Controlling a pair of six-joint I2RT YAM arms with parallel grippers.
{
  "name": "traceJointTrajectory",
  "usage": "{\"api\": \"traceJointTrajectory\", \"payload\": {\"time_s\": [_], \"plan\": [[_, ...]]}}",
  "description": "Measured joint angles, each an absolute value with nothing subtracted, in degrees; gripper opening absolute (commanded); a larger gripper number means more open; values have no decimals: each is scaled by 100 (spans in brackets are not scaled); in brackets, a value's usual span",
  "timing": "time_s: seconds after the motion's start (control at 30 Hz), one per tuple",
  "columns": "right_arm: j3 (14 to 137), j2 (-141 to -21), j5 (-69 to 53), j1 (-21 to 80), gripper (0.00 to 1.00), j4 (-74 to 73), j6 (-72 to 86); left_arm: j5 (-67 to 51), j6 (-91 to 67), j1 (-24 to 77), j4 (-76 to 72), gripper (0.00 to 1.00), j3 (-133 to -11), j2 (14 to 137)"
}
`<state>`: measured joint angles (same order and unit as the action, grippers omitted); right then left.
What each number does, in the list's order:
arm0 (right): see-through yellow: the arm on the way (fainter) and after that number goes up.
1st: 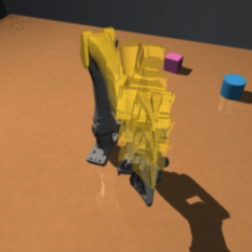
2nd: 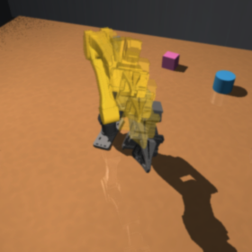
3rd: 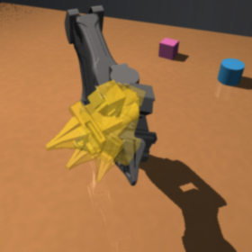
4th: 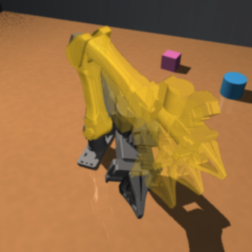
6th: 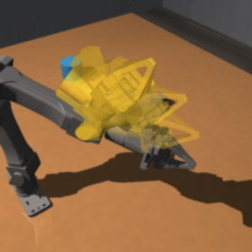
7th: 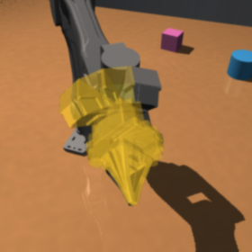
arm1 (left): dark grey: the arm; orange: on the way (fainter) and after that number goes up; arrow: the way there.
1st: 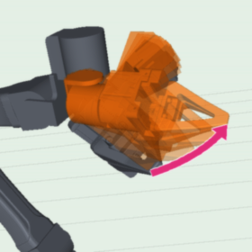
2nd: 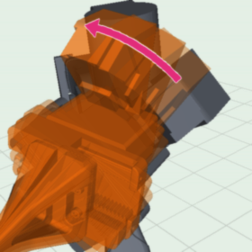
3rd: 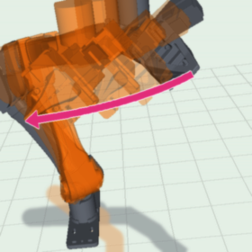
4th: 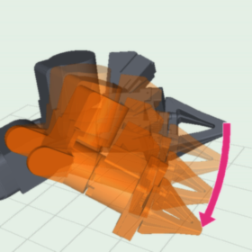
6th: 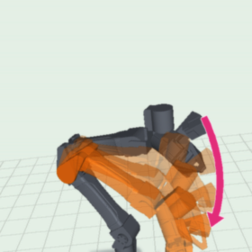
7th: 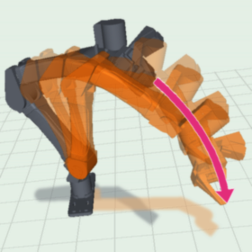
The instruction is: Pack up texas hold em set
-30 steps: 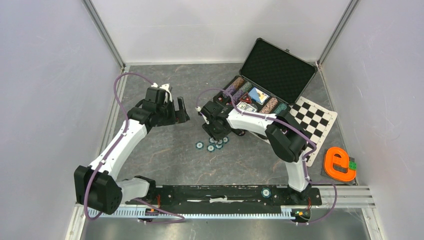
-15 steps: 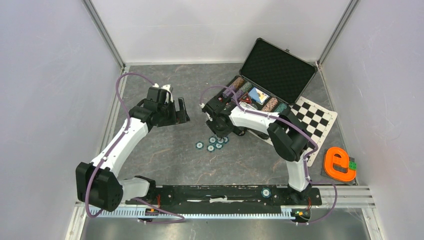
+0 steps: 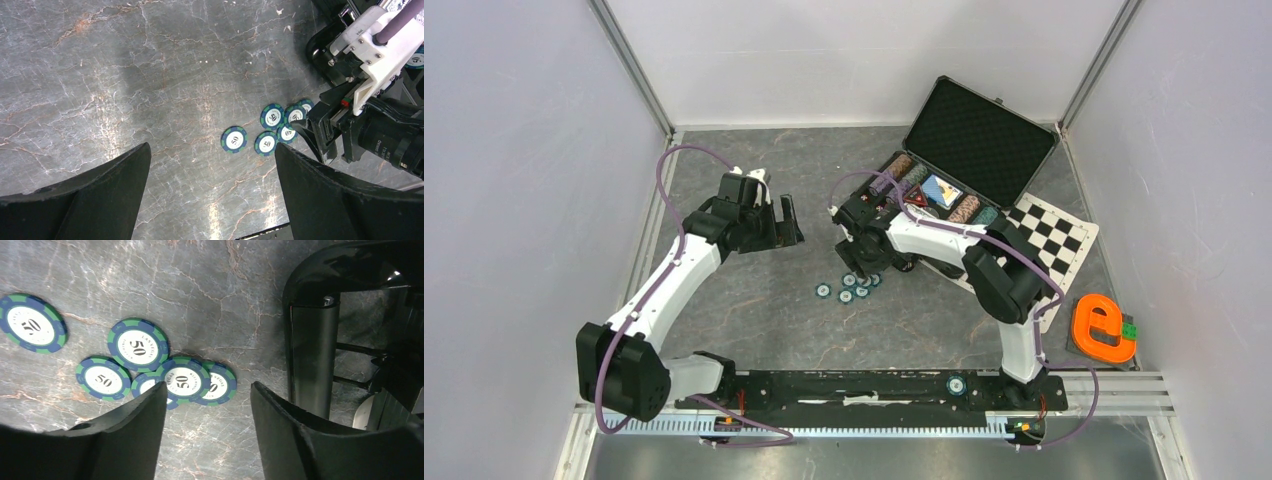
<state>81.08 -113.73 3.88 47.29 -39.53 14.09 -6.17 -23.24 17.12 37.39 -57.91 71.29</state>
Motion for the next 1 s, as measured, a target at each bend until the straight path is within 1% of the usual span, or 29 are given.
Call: {"api": "traceJointTrajectory", "payload": {"time_s": [0.07, 0.2, 0.33, 0.53, 0.7, 0.87, 1.0], "plan": [[8108, -11340, 362, 4729, 79, -3946, 1420, -617, -2324, 1712, 3739, 100, -5791, 7129], [8108, -11279, 311, 4731, 81, -3931, 1413, -620, -2324, 1712, 3739, 100, -5793, 7129], [8108, -11279, 242, 4729, 77, -3911, 1472, -639, -2327, 1712, 3739, 100, -5793, 7129], [8215, -11375, 145, 4731, 76, -3935, 1780, -663, -2327, 1712, 3739, 100, -5793, 7129], [8208, -11424, 152, 4733, 73, -4003, 1990, -694, -2327, 1712, 3739, 100, -5793, 7131], [8152, -11428, 217, 4735, 67, -4053, 2097, -762, -2327, 1712, 3739, 100, -5793, 7131], [8149, -11430, 301, 4735, 59, -4132, 2147, -766, -2327, 1712, 3739, 100, -5793, 7131]]}}
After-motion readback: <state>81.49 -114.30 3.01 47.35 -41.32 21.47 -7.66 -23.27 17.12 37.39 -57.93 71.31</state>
